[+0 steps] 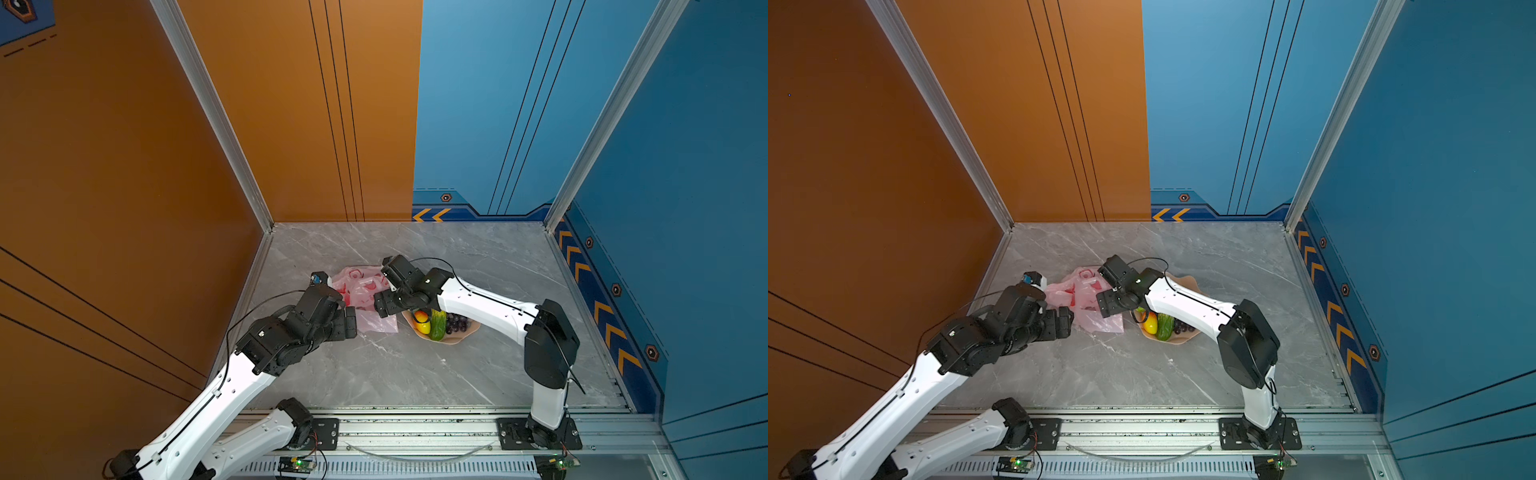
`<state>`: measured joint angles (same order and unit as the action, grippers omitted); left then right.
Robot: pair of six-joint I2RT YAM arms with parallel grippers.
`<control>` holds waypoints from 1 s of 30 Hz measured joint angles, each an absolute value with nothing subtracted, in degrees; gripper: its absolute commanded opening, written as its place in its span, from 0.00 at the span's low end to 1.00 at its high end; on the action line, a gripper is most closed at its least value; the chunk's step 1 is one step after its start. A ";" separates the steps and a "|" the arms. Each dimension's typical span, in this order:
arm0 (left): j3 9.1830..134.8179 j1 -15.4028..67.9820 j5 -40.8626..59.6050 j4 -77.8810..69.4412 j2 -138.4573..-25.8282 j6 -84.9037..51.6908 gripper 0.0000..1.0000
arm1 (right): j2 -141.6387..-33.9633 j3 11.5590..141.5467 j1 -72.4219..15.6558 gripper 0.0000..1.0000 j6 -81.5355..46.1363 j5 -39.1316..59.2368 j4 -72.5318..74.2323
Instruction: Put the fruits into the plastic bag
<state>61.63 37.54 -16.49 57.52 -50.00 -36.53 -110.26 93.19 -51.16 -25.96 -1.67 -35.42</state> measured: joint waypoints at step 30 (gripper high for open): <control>38.00 52.95 -19.53 30.79 -44.53 -61.25 0.95 | -95.29 87.88 -53.71 0.00 -39.72 -5.72 -26.09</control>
<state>38.00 52.95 -19.53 30.79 -44.53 -61.25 -95.29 87.88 -53.71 -39.72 -5.72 -26.09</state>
